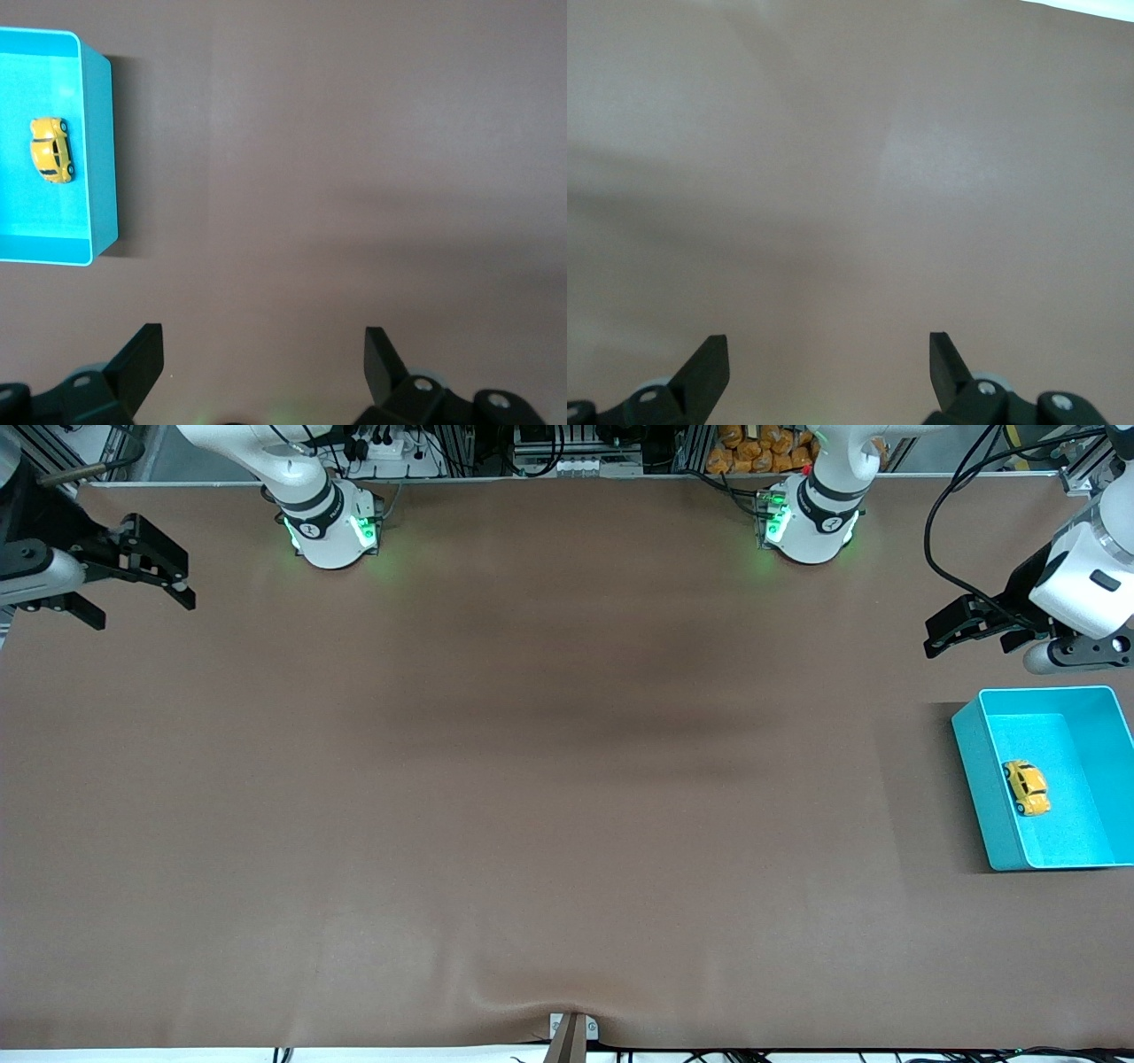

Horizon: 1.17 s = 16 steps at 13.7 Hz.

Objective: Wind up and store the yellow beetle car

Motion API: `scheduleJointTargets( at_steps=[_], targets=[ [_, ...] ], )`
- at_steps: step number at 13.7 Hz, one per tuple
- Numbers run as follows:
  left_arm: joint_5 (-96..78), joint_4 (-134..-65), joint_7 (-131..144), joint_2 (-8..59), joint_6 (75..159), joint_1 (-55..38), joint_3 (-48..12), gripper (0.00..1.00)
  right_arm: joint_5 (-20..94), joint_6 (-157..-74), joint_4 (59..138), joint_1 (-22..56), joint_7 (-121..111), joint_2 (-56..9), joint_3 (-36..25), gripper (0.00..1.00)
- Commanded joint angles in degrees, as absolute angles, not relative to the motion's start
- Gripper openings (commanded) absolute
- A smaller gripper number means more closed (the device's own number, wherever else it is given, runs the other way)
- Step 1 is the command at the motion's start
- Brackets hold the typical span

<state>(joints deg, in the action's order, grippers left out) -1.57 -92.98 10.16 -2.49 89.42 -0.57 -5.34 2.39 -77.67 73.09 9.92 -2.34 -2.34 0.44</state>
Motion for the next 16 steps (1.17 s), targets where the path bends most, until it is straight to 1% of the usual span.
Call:
scheduleJointTargets(
  at_steps=[1, 3, 6, 9, 11, 13, 16],
  targets=[
    [-1.9, -90.3, 9.8, -2.4, 88.0, -0.1, -5.0, 1.00, 3.2, -76.7, 72.1, 11.3, -1.5, -1.9, 0.1, 1.00],
    [-1.9, -90.3, 9.8, -2.4, 86.8, 0.0, -5.3, 1.00, 3.2, -75.6, 72.2, 12.5, -1.1, -1.8, 0.0, 1.00],
    [-1.7, -90.4, 9.8, -2.6, 84.6, 0.1, -5.3, 1.00, 2.8, -76.0, 72.1, 13.9, -1.1, -2.1, 0.0, 1.00],
    [-0.4, -90.5, 9.8, -2.0, 85.3, -0.7, -5.7, 1.00, 3.7, -75.9, 72.1, 14.0, -1.0, -2.4, 0.2, 1.00],
    [1.6, -90.7, 9.8, -1.5, 85.7, -1.1, -7.1, 1.00, 4.0, -75.9, 72.1, 14.0, -1.3, -2.1, 0.2, 1.00],
    [2.1, -90.7, 9.7, -1.1, 86.5, -1.1, -7.3, 1.00, 3.7, -75.9, 72.2, 14.8, -1.7, -2.2, 1.5, 1.00],
    [2.1, -90.6, 9.2, -1.1, 87.4, -1.1, -7.4, 1.00, 3.6, -76.0, 72.2, 15.6, -1.1, -2.8, 1.7, 1.00]
  ],
)
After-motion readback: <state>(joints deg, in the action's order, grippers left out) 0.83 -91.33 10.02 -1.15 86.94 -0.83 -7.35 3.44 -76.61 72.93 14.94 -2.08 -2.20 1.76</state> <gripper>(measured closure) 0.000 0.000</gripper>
